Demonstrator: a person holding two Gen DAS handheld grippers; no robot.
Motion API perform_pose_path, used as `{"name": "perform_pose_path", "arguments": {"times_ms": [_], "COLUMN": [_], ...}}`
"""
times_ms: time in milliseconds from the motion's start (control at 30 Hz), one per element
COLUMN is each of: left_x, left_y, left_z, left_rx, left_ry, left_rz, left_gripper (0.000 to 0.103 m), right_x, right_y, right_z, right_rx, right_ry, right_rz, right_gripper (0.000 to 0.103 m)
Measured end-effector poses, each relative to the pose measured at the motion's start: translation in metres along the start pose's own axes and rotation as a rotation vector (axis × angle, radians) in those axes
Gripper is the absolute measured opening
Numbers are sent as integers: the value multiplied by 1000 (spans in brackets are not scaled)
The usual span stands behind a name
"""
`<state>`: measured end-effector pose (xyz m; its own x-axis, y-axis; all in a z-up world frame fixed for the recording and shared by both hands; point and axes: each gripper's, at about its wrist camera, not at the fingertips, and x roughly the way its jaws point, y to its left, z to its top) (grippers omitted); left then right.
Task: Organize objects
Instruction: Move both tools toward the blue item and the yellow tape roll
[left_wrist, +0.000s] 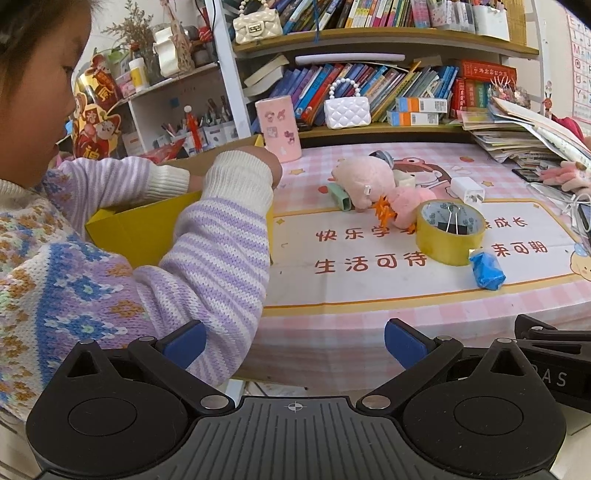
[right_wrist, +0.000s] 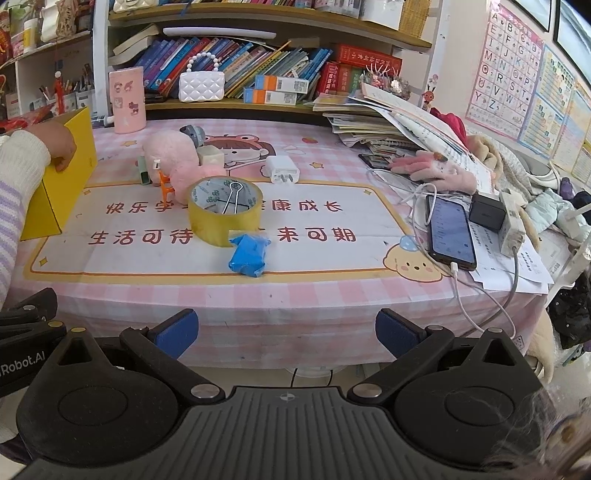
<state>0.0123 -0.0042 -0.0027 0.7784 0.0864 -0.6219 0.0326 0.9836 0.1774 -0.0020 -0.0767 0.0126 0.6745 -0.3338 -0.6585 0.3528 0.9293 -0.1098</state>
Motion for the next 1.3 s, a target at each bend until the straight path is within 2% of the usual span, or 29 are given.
{"name": "perform_pose_path", "arguments": {"times_ms": [800, 1167, 1233, 1300], "left_x": [21, 45, 50, 56], "left_y": [-23, -41, -46, -52], "left_z": [16, 29, 32, 36], "left_rx": [18, -12, -23, -29], "left_ry": [26, 84, 97, 110], "left_rz": [-10, -79, -105, -131], "left_gripper": [103, 103, 103, 103], "right_x": [26, 56, 62, 67], "right_y": [-17, -37, -42, -48], "right_z": [16, 35, 40, 46], "right_rx": [6, 4, -1, 3], "right_ry": [23, 32, 25, 20], "right_rz": [26, 85, 102, 126], "right_gripper": [103, 101, 99, 92]}}
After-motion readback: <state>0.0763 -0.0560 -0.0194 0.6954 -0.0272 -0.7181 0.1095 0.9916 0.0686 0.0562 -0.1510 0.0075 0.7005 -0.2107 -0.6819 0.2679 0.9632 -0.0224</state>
